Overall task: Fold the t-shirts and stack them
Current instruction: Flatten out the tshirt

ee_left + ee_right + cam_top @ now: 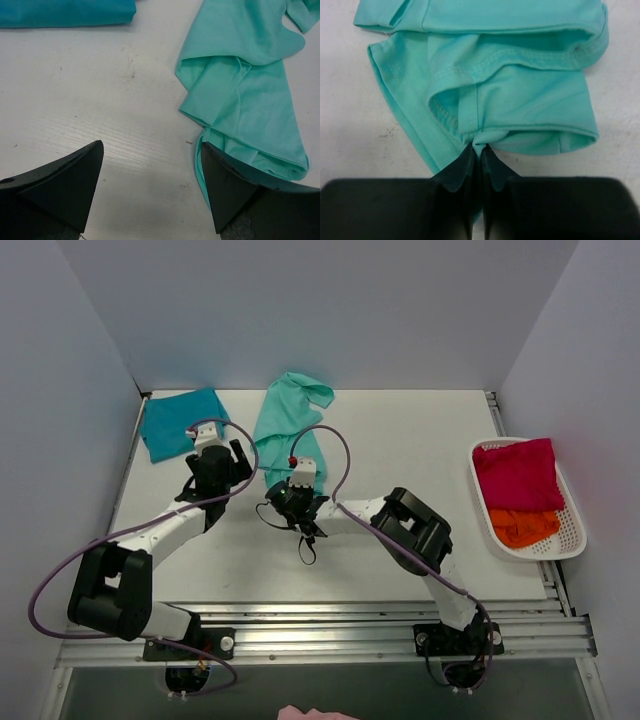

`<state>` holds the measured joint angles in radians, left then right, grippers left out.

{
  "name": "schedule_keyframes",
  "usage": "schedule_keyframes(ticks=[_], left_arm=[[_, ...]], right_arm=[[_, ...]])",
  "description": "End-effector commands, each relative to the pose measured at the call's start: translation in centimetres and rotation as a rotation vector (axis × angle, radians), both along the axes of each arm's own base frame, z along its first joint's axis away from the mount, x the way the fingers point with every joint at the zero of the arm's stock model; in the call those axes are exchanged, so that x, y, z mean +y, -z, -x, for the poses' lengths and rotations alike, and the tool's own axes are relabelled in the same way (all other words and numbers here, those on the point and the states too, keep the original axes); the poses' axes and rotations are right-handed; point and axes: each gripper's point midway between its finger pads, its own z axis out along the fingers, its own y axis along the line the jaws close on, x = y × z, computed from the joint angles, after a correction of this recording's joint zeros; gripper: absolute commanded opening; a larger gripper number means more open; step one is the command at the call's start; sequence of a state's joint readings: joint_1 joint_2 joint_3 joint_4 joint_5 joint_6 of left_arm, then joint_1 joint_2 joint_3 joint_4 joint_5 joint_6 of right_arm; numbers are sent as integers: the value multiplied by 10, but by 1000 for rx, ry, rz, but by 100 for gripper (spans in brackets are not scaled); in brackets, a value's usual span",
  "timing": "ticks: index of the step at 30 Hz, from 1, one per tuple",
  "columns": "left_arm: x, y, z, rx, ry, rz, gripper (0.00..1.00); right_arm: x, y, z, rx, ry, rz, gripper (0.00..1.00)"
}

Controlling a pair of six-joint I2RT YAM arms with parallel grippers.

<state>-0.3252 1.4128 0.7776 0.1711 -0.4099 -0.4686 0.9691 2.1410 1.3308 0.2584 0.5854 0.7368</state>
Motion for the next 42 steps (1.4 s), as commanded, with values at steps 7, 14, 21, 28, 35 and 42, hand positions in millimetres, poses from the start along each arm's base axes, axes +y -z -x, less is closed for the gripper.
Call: schedule_keyframes(ticks=[7,14,21,28,35,42], left_arm=[[3,-20,-12,-60,-19,25,84],[5,-41,1,-117,-18,54,84],[-27,-40,-5,-138,81,136,84],[-132,-11,-9,-106,439,253,84],[-239,-43,6,-193,809,346,94],[-346,-32,14,-94,1070,385,94]], right_arm=[[-55,-41,14,-6,92,101,0],[-227,-169,29,-166,454,84,0],[-314,-172,51,-167,584,21,0],[-306,-152,49,-107,543,40,0],[-320,-160,54,-143,571,49,0],[-328,-167,50,-156,584,59,0]])
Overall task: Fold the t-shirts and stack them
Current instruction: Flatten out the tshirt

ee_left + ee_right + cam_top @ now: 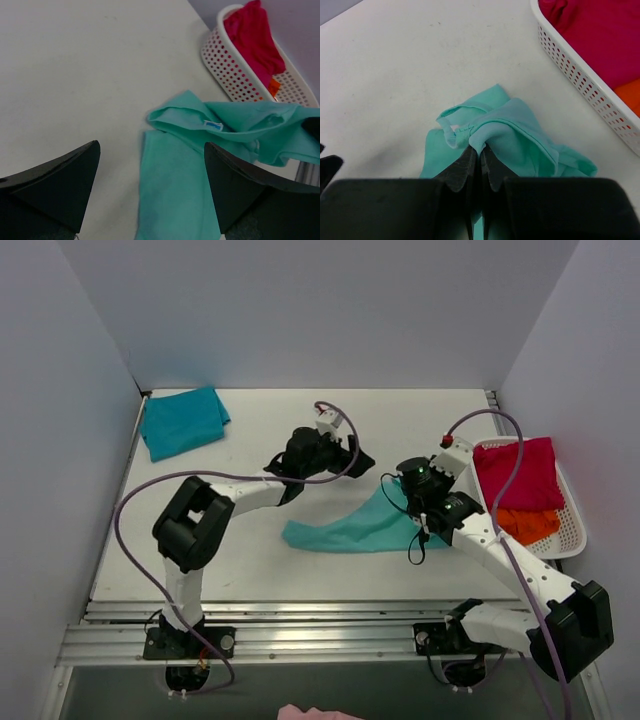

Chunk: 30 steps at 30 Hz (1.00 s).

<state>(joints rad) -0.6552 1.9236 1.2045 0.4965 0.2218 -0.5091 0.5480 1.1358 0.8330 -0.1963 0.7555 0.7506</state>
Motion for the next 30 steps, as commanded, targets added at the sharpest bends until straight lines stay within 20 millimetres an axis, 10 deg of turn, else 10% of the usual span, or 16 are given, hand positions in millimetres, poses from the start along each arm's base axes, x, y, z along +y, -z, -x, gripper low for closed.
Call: schedule_keyframes(ticks=[1,7,16,30], left_arm=[[-50,8,20,25,210,31,94],[-93,47,21,80,304,-36,94],[-83,98,32,163,257,-169,100],[-100,136,27,197,275,-188,72]], right_arm=[[-14,-10,-1,-29,36,27,0],[-25,-11,-1,-31,55,32,0],[-39,-8,-3,-30,71,21,0],[-42,2,-6,-16,65,4,0]])
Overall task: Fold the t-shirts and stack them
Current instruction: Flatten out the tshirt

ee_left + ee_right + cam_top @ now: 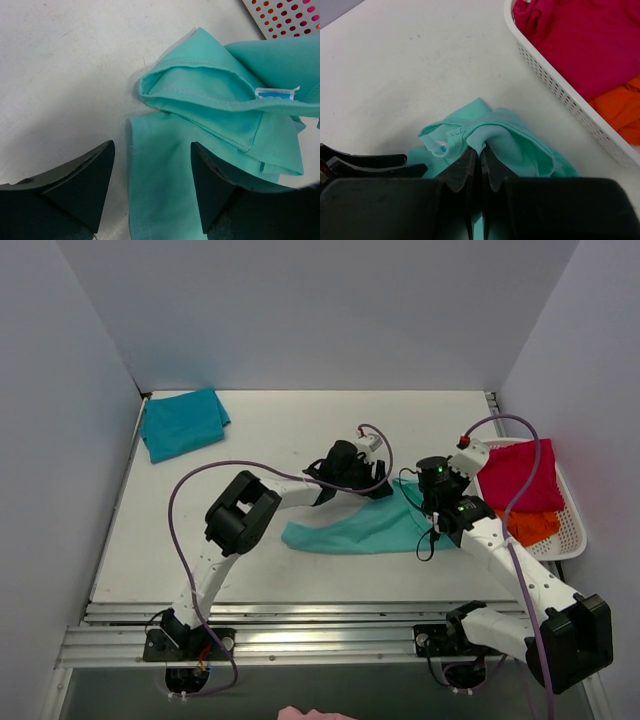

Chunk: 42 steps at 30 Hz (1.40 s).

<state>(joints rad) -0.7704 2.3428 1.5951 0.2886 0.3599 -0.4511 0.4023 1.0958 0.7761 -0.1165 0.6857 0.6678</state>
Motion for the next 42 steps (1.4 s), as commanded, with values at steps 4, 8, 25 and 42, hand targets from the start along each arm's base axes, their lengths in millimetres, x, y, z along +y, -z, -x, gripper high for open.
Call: schedule_keyframes(ticks=[4,8,25,42], left_arm=[[-5,26,2,33,11,-38,62],[-4,31,0,36,-6,-49,29],[186,-219,4,-439,-475,-105,2],[399,-396,137,-715,-959,146,2]], right_arm=[[-5,-1,-1,-10,8,6,0],[-5,2,-1,-6,8,8,0],[-22,-67,20,-141,42,-24,0],[-63,-189,63,-391,178,-29,0]])
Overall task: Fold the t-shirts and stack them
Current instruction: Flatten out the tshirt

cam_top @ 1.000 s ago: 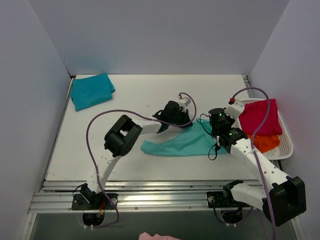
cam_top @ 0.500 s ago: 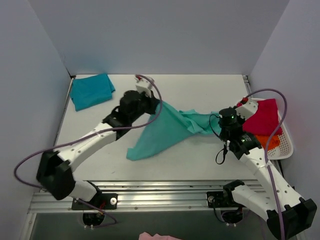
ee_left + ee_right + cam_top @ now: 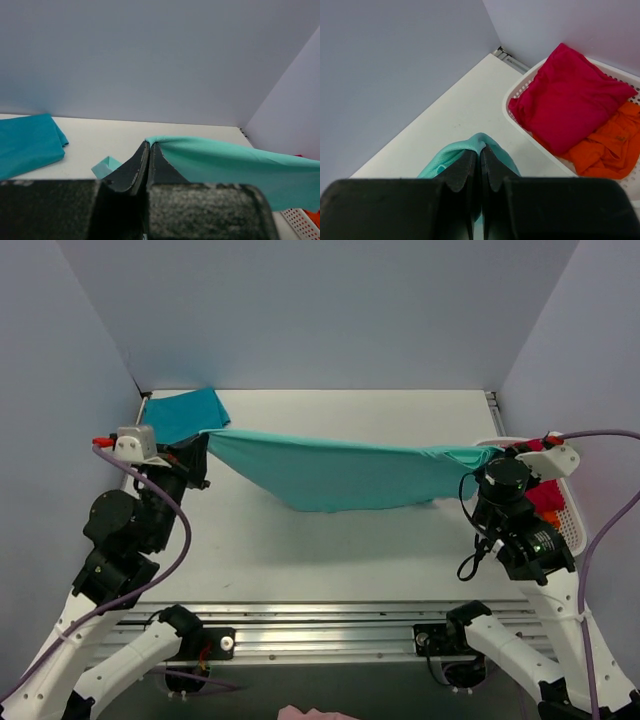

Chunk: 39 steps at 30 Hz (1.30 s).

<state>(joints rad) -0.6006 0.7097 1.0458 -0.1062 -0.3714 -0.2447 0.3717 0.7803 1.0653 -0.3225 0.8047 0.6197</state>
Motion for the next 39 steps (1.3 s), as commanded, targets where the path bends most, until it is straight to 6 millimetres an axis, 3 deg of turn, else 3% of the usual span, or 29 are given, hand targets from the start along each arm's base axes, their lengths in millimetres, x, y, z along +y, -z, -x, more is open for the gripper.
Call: schedule_keyframes(ticks=[1,5,8,11,15,19,21,25,26,29,33,35,36,37,39], left_arm=[[28,-6,14,-11,-85,6,2],[28,-18,26,-65,-49,37,2],[24,-33,38,-113,10,51,2],[22,-55,60,-190,87,79,2],[19,-86,91,-300,194,113,2],[5,-111,122,-396,350,130,2],[1,-127,144,-473,432,135,2],[22,-153,184,-572,454,181,2],[26,-157,189,-590,452,186,2],[33,-165,194,-605,430,194,2],[33,-164,173,-565,369,197,2],[29,-154,147,-520,310,191,2],[28,-150,137,-500,285,185,2],[25,-142,117,-458,239,175,2],[13,-121,82,-383,194,145,2]], right_arm=[[-13,-19,9,-23,53,19,0],[-3,-33,5,-61,-9,-14,0],[5,-57,7,-137,-76,-38,0],[16,-104,22,-291,-198,-37,0],[42,-193,69,-636,-455,6,0],[69,-255,114,-846,-668,83,0],[77,-271,125,-887,-725,96,0],[88,-300,150,-983,-820,109,0],[89,-311,161,-1025,-842,101,0],[89,-326,161,-1047,-838,87,0],[95,-324,114,-950,-799,81,0],[96,-314,84,-878,-767,72,0],[97,-301,53,-811,-730,65,0],[98,-290,35,-766,-713,62,0],[101,-250,-20,-627,-660,48,0]])
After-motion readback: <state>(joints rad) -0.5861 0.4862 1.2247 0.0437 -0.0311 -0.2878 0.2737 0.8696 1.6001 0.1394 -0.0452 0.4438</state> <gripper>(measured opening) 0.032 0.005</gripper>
